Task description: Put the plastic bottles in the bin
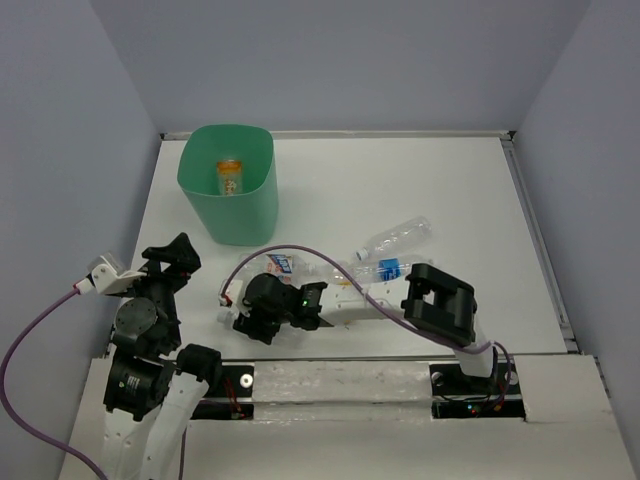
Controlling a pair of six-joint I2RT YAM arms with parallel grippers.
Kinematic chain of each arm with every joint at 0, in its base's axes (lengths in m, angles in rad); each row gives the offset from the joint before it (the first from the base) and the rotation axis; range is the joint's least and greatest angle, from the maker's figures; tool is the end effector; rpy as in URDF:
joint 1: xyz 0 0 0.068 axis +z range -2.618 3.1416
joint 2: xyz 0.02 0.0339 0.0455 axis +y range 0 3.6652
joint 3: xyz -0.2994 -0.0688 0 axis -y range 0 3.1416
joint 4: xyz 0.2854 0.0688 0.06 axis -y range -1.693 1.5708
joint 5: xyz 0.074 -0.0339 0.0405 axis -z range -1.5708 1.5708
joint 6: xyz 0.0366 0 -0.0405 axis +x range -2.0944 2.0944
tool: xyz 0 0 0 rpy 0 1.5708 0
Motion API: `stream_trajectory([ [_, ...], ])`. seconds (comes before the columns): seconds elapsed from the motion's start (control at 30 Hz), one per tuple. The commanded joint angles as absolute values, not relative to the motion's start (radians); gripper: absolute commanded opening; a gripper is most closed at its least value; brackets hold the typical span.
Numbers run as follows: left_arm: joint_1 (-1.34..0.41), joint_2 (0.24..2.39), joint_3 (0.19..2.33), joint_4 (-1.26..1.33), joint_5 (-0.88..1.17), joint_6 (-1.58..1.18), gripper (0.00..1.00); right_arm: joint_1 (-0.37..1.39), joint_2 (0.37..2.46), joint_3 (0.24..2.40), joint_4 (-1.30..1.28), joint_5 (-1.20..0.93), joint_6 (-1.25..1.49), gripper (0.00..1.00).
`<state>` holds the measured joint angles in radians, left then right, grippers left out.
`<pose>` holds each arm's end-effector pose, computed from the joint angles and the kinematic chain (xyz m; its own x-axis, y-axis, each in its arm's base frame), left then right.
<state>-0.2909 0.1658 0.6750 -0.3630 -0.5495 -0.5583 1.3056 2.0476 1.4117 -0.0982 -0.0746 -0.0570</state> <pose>0.0522 0.0043 0.3698 0.2510 -0.5467 -0.7988 -0.1384 0.7965 -0.5886 0.1296 0.4878 0.1843 -0.1196 -0.6573 -0.7441 -0.9853 0.1708 0.0076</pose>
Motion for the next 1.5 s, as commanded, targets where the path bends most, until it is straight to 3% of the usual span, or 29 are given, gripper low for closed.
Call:
stream_trajectory([
  [0.0, -0.296, 0.152, 0.701, -0.314, -0.552, -0.548, 0.99, 1.330, 1.954, 1.378, -0.012, -0.035, -0.025, 0.50],
  [0.4, -0.295, 0.138, 0.687, -0.301, -0.519, -0.545, 0.99, 1.307, 1.661, 1.250, 0.049, 0.179, -0.005, 0.48],
  [0.6, -0.296, 0.124, 0.689, -0.305, -0.520, -0.548, 0.99, 1.253, 1.595, 1.290, 0.074, 0.310, -0.027, 0.48],
  [0.8, -0.304, 0.107, 0.680, -0.296, -0.500, -0.557, 0.99, 1.109, 1.615, 1.474, 0.187, 0.338, -0.057, 0.47],
  [1.2, -0.362, 0.091, 0.652, -0.265, -0.433, -0.515, 0.99, 0.999, 1.987, 1.935, 0.586, 0.253, -0.072, 0.46],
  [1.4, -0.385, 0.089, 0.650, -0.261, -0.419, -0.505, 0.99, 0.968, 2.299, 2.327, 0.559, 0.206, -0.003, 0.45],
  [1.47, -0.391, 0.089, 0.650, -0.262, -0.420, -0.502, 0.99, 0.968, 2.367, 2.457, 0.517, 0.209, -0.005, 0.53],
])
